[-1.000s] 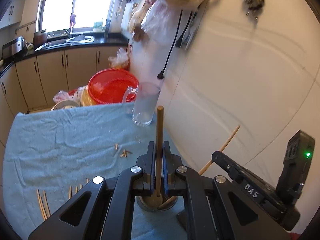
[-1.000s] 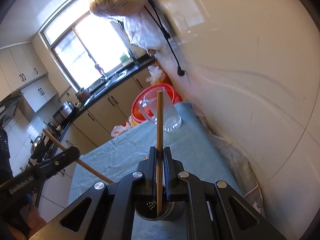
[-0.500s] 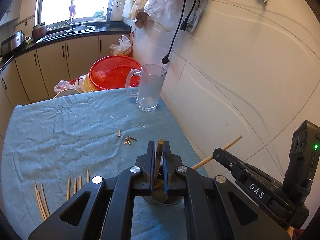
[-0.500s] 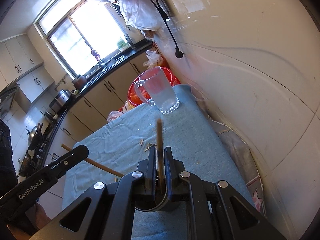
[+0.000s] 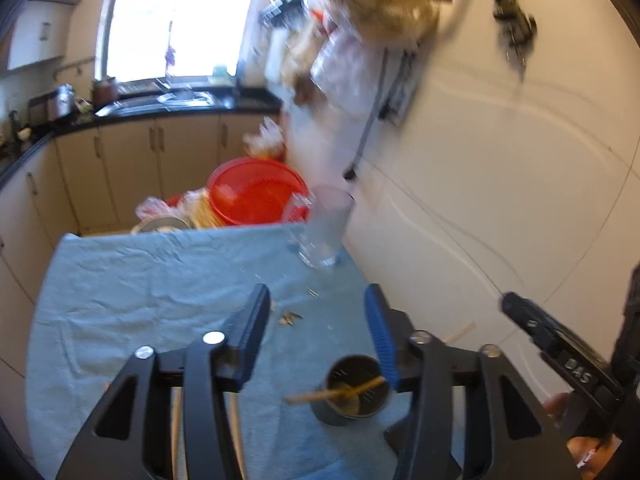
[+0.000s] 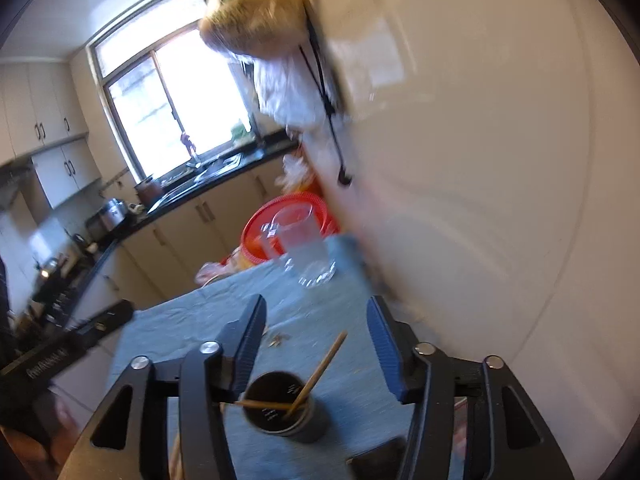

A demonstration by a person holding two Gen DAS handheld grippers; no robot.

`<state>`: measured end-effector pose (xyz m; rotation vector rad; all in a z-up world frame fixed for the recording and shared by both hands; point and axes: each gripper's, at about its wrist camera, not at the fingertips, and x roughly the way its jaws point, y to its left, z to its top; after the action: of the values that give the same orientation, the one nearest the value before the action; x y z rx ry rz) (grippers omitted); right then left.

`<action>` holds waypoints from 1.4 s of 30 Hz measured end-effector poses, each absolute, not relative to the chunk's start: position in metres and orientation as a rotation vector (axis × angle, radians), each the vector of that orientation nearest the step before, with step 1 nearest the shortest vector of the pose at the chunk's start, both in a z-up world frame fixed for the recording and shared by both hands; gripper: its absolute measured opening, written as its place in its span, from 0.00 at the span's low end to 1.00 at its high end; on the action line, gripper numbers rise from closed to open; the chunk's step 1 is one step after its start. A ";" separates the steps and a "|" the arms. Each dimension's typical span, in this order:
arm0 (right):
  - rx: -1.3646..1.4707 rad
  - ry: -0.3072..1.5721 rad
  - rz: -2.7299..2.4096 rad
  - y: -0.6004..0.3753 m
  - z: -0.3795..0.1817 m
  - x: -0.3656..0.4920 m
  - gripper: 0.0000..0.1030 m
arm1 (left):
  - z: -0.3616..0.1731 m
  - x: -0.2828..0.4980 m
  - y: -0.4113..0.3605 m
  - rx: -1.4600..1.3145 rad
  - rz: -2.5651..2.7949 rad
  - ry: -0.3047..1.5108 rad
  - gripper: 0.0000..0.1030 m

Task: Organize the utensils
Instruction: 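Open the right gripper to release the chopstick into the holder, then move the open right gripper back over the remaining chopsticks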

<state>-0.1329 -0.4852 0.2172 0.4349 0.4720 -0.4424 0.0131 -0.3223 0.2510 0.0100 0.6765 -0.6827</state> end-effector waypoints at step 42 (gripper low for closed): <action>0.271 0.981 0.122 -0.337 0.099 0.031 0.22 | 0.143 0.013 -0.093 -0.028 -0.305 0.903 0.63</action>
<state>0.0314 -0.3365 0.0990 0.2706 0.9809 0.1221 0.0135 -0.0934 0.1426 -0.0276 0.9033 -0.3045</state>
